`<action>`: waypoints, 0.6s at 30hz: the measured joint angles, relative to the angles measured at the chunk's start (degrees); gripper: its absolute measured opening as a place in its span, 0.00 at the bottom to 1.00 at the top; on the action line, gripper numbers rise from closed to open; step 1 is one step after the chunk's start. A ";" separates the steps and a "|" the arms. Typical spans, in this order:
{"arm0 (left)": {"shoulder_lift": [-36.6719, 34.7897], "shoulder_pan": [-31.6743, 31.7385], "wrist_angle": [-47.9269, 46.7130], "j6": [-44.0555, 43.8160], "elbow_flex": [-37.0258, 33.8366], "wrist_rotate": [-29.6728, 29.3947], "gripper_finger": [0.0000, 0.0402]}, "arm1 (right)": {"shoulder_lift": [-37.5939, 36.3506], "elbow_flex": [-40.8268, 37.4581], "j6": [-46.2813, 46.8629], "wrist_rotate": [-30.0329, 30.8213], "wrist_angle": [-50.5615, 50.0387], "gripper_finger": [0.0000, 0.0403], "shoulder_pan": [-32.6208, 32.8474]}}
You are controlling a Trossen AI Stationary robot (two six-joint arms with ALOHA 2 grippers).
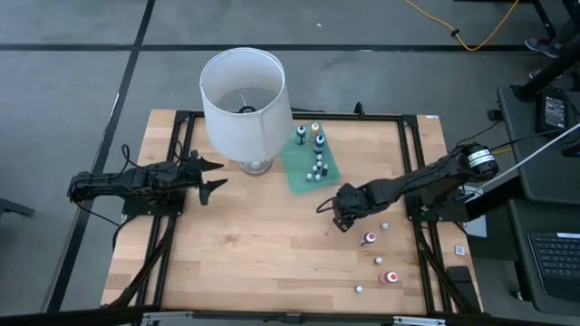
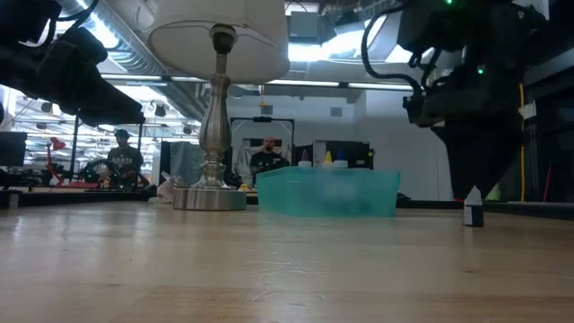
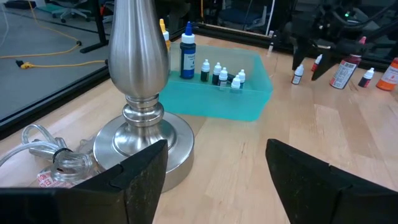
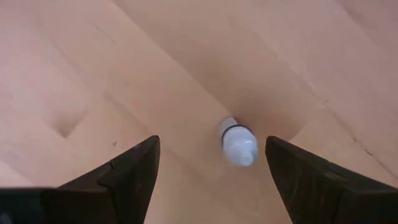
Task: Pick & Place food coloring
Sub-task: Put the top small red food coloring bottle into the green bin
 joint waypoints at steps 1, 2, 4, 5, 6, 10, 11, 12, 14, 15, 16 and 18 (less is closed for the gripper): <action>0.02 0.00 0.00 0.00 -0.02 0.00 0.66 | 0.02 -0.57 0.12 -0.02 0.54 0.73 -0.05; 0.01 0.02 0.00 0.00 -0.01 0.00 0.66 | 0.04 -0.93 0.22 0.01 0.68 0.73 -0.05; 0.01 0.01 -0.01 0.00 0.00 0.01 0.66 | 0.04 -1.27 -0.27 1.04 0.79 0.72 -0.05; 0.00 0.02 -0.01 0.00 -0.02 0.01 0.66 | 0.04 -1.28 -0.57 1.39 0.83 0.72 -0.05; 0.01 0.01 0.00 0.00 -0.01 0.01 0.66 | 0.04 -1.28 -0.76 1.49 0.83 0.72 -0.05; 0.00 0.00 0.00 0.00 -0.02 0.00 0.66 | 0.04 -1.28 -0.61 1.41 0.83 0.65 -0.05; 0.01 0.00 0.00 0.00 -0.01 0.00 0.66 | 0.04 -1.28 -0.47 1.19 0.82 0.62 -0.05; 0.01 0.00 0.00 0.00 -0.01 0.00 0.66 | 0.04 -1.28 -0.35 1.06 0.86 0.59 -0.05; 0.01 0.01 0.00 0.00 -0.01 0.01 0.66 | 0.04 -1.28 0.13 0.75 0.86 0.53 -0.05; 0.01 0.00 0.00 0.00 -0.01 0.02 0.66 | 0.04 -1.28 0.38 0.73 0.86 0.50 -0.05; 0.01 0.00 -0.01 0.00 -0.02 0.02 0.66 | 0.04 -1.28 0.44 0.65 0.86 0.47 -0.05; 0.02 0.02 0.00 0.00 0.00 0.00 0.66 | 0.07 -1.28 0.45 0.60 0.86 0.40 -0.05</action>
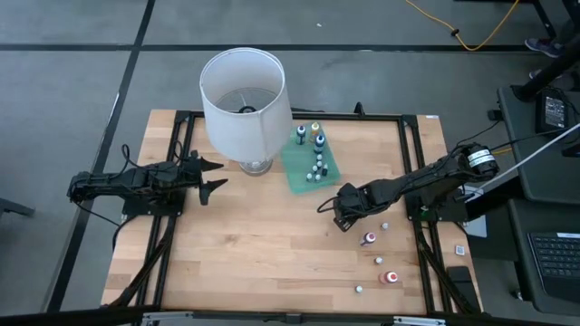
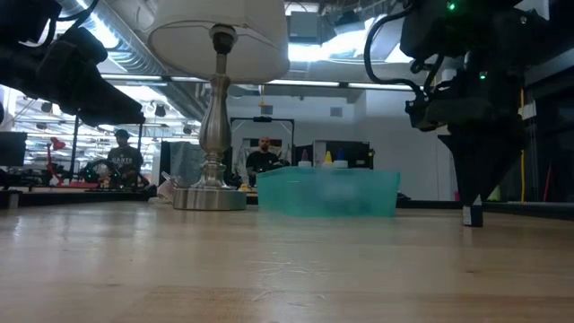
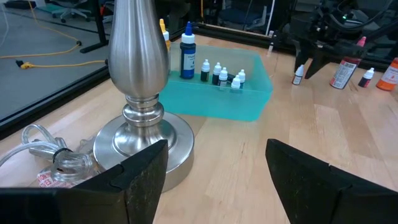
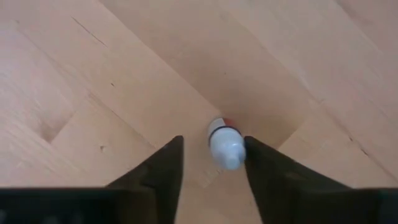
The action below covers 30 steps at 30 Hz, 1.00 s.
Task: Pick & Place food coloring
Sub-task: Put the top small red food coloring bottle into the green bin
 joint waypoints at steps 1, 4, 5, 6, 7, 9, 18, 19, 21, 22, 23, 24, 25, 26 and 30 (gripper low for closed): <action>-0.01 -0.01 0.00 0.00 -0.02 0.00 0.66 | 0.00 0.00 -0.01 -0.01 0.02 0.37 0.00; -0.01 -0.02 0.00 0.00 -0.02 0.00 0.66 | 0.00 0.00 -0.64 0.12 0.02 0.27 0.00; -0.02 -0.02 0.00 0.00 0.00 0.00 0.66 | 0.00 0.00 -1.06 0.51 0.02 0.23 0.00; -0.02 -0.02 0.00 0.00 0.00 0.01 0.66 | 0.00 0.00 -1.36 0.73 0.02 0.20 0.00; -0.01 -0.02 0.00 0.00 -0.02 0.00 0.66 | 0.00 0.02 -2.08 0.84 0.04 0.17 0.00; -0.01 -0.02 0.00 0.00 -0.02 0.00 0.66 | 0.01 0.33 -4.35 0.99 0.09 0.14 0.00; 0.00 -0.02 0.00 0.00 -0.02 0.00 0.66 | 0.50 11.14 -24.05 1.50 -4.11 0.14 -2.32; -0.01 -0.01 -0.01 0.00 -0.02 0.01 0.66 | 0.84 12.90 -27.09 1.51 -4.59 0.14 -3.03; -0.01 0.00 0.00 0.00 -0.01 0.01 0.66 | 1.64 16.30 -33.07 2.09 -5.53 0.14 -4.68; 0.00 0.00 0.00 0.00 -0.02 0.01 0.67 | 2.29 18.03 -35.73 2.59 -5.53 0.14 -5.62; 0.00 0.00 -0.01 0.00 -0.01 0.02 0.67 | 3.09 19.78 -38.37 3.14 -5.44 0.14 -6.62; -0.01 -0.01 -0.01 0.00 -0.01 0.01 0.67 | 3.99 21.46 -40.93 3.44 -5.35 0.14 -7.71; 0.00 0.00 0.00 0.00 0.00 0.00 0.67 | 4.95 23.09 -43.49 3.49 -5.21 0.14 -8.81; -0.02 0.00 0.00 0.00 -0.02 0.00 0.67 | 5.92 24.63 -46.03 3.49 -4.91 0.14 -9.92; -0.01 -0.01 -0.01 0.00 -0.01 0.01 0.66 | 9.76 29.30 -54.74 3.48 -2.66 0.14 -13.83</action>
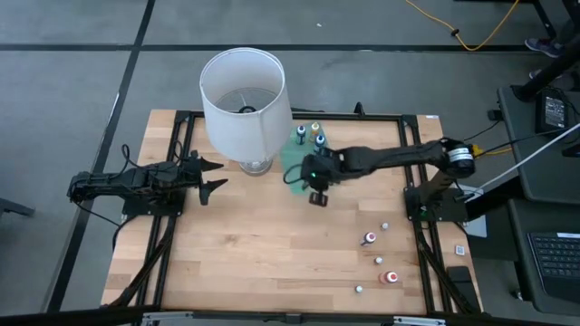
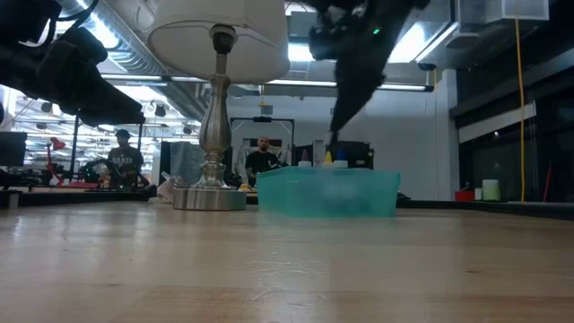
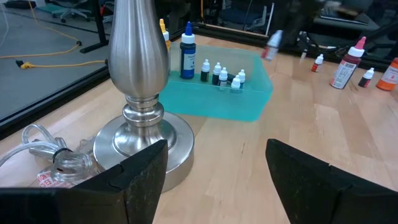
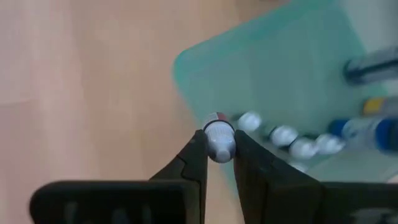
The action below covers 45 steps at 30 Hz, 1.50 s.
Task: Pick & Place food coloring
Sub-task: Put the top small red food coloring bottle into the green bin
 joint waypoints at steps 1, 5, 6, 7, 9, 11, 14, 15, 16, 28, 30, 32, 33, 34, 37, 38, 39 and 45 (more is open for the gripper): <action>-0.01 0.00 0.00 0.00 -0.01 0.01 0.66 | 0.88 0.66 -1.87 0.01 0.51 0.14 -0.75; 0.00 0.00 0.01 0.00 -0.01 -0.01 0.66 | 3.94 1.41 -7.52 -0.04 3.09 0.14 -3.45; 0.00 0.00 0.00 0.00 0.00 -0.01 0.66 | 4.76 1.40 -8.06 -0.08 2.98 0.14 -3.95; -0.01 0.00 0.00 0.00 0.00 -0.01 0.66 | 5.67 1.39 -8.43 -0.44 2.88 0.14 -4.37; 0.00 0.00 0.01 0.00 -0.01 0.00 0.66 | 7.39 1.39 -9.96 -1.26 3.23 0.14 -4.99; -0.01 0.01 0.01 0.00 0.01 -0.01 0.66 | 8.98 1.39 -12.10 -1.44 3.68 0.14 -5.27; -0.01 0.00 0.00 0.00 0.00 -0.01 0.66 | 10.83 1.39 -14.29 -1.55 5.42 0.14 -5.34; 0.00 -0.01 0.01 0.00 0.00 0.01 0.66 | 11.36 1.39 -14.69 -1.56 5.72 0.14 -5.34; 0.01 0.01 0.01 0.00 -0.01 -0.01 0.66 | 11.82 1.39 -15.18 -1.60 5.78 0.14 -5.34; -0.01 0.01 0.01 0.00 0.00 0.00 0.66 | 15.64 1.36 -17.11 -4.98 6.42 0.18 -5.82; 0.00 0.00 0.01 -0.01 0.00 -0.01 0.66 | 15.80 1.41 -16.85 -6.83 6.52 0.22 -6.17; 0.01 -0.01 0.01 0.00 -0.01 -0.01 0.66 | 15.96 1.45 -15.75 -7.17 6.46 0.25 -6.19; 0.00 -0.01 0.01 0.00 0.00 -0.01 0.66 | 16.05 1.41 -15.44 -7.19 6.27 0.27 -6.18; 0.00 -0.01 0.00 0.00 -0.01 -0.01 0.66 | 16.10 1.36 -15.38 -7.37 5.95 0.29 -6.14; -0.01 0.01 0.01 -0.02 0.01 -0.01 0.66 | 16.12 1.34 -15.41 -7.62 5.61 0.32 -6.06; 0.01 -0.01 0.01 0.00 -0.01 0.01 0.66 | 16.12 1.32 -15.38 -7.60 5.50 0.32 -6.04; 0.01 0.00 0.01 0.00 0.01 -0.01 0.66 | 16.12 1.32 -15.39 -7.51 5.37 0.33 -6.06; -0.01 0.01 0.01 0.00 0.01 0.01 0.66 | 15.54 1.44 -15.46 -7.38 4.94 0.35 -6.08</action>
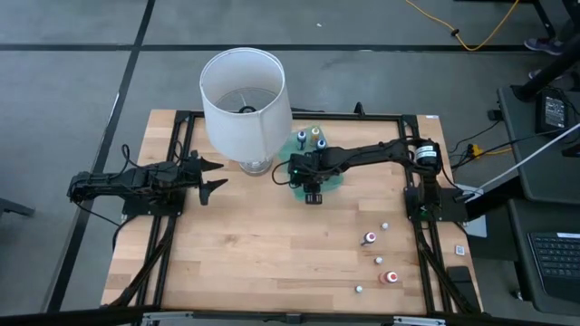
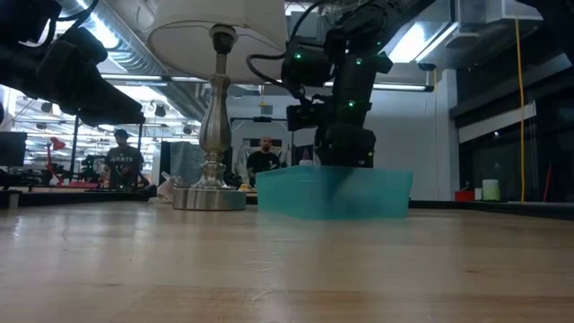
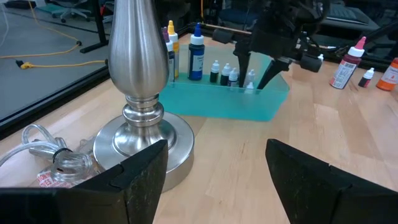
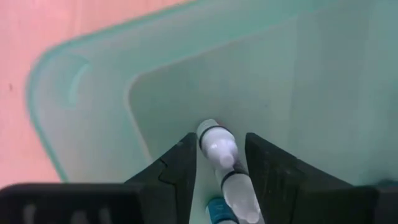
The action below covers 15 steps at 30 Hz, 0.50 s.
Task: Pick & Place food coloring
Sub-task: Put the top small red food coloring bottle into the green bin, then put the small orange food coloring bottle into the green bin
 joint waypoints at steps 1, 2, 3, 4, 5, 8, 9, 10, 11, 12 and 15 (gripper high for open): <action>0.02 -0.02 0.00 0.00 -0.02 0.00 0.66 | -0.09 0.33 -0.01 0.02 -0.42 0.35 0.00; 0.00 0.00 0.00 0.00 -0.02 -0.02 0.66 | -0.24 0.59 -0.02 0.00 -1.14 0.35 -0.05; 0.01 -0.02 0.00 0.00 -0.01 -0.01 0.66 | -0.43 1.01 -0.10 0.02 -1.81 0.35 -0.07; 0.00 -0.02 0.00 0.00 0.00 0.00 0.66 | -0.47 1.71 -0.12 0.02 -2.06 0.35 -0.07; 0.01 0.00 0.00 0.00 0.00 -0.01 0.66 | -0.55 2.39 -0.10 0.04 -2.29 0.35 -0.08; 0.00 -0.01 0.00 0.00 -0.02 0.00 0.66 | -1.04 4.19 0.02 0.06 -4.30 0.35 -0.13; 0.02 -0.02 0.00 0.00 0.00 0.00 0.66 | -1.07 4.91 0.04 0.00 -4.43 0.35 -0.13; 0.02 -0.02 0.00 0.00 -0.02 -0.02 0.66 | -1.49 5.30 0.14 -0.16 -4.93 0.35 -0.13; 0.00 -0.01 -0.01 0.00 -0.02 0.00 0.66 | -2.02 5.58 0.55 -0.22 -5.87 0.36 -0.11; 0.02 -0.01 0.00 0.00 -0.01 0.00 0.66 | -2.68 5.81 1.51 -0.20 -5.95 0.38 -0.13; 0.00 -0.01 0.01 0.00 -0.02 0.00 0.66 | -5.50 5.68 5.28 -0.16 -6.43 0.45 -0.11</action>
